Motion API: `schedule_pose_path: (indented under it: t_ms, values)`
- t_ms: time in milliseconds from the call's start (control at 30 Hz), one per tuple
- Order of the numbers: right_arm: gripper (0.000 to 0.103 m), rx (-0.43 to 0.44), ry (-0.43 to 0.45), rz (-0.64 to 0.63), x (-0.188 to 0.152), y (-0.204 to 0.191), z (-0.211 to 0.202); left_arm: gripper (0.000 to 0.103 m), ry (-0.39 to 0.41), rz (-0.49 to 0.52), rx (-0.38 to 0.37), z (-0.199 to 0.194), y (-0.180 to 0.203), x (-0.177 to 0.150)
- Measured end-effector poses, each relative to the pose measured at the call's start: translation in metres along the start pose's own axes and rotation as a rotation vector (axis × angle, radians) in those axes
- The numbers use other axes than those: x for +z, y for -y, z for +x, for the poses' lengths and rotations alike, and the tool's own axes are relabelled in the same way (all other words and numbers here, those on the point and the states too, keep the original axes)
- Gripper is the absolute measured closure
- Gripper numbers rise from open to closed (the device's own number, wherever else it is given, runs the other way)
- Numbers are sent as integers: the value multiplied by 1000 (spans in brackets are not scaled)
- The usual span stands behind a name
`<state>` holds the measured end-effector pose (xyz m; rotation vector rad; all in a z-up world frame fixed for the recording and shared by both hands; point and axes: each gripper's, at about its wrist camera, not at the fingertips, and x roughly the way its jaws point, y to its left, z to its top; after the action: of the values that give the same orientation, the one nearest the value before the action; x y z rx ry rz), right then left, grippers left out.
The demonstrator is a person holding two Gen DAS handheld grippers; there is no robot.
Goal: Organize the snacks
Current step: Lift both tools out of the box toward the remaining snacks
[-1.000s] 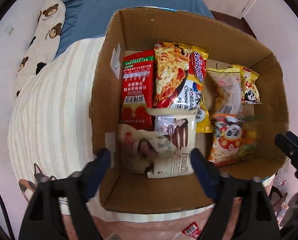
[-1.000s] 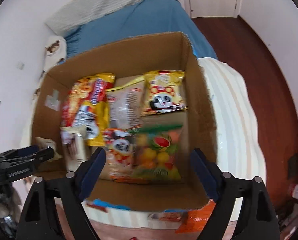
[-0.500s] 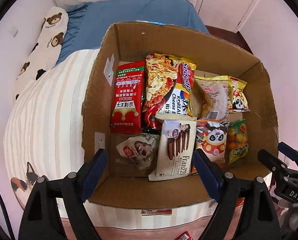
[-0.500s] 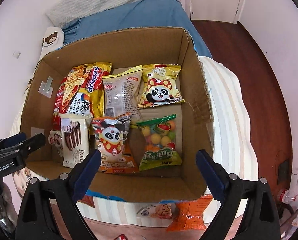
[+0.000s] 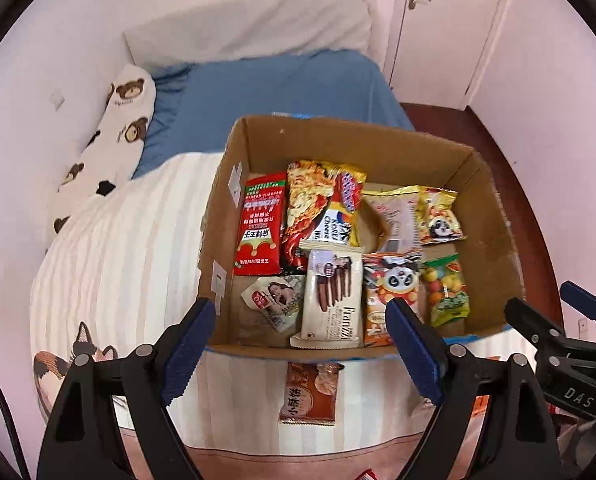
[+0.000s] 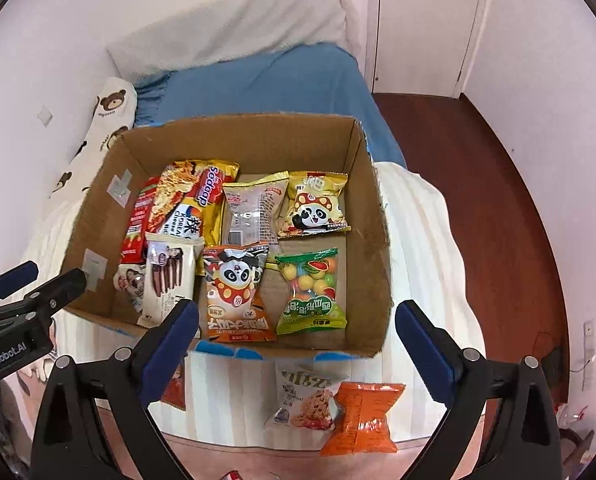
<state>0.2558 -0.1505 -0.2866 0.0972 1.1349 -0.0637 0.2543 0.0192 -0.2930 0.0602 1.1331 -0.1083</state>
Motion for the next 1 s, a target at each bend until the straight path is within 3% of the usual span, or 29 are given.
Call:
schedule_pose_path:
  t_ms: [600,667,700,800,1000]
  values:
    - [2,54,173,-22,-40,-9,-95,16,132,-52,-25,-82,4,-48]
    - [2,73,181,-15,-44,-6,-102,10,139,-67,-30,-85,5,-52]
    - [2,82,178,-5,-47,-2,-103,1,142,-76,-42,-87,4,-56]
    - [2,96,146,41,-60,17,-96,1,129,-117,-90,-80,1,-64]
    - [2,122,-57,189,-98,80,-21,1,-15,-114,17,-23,8,-87]
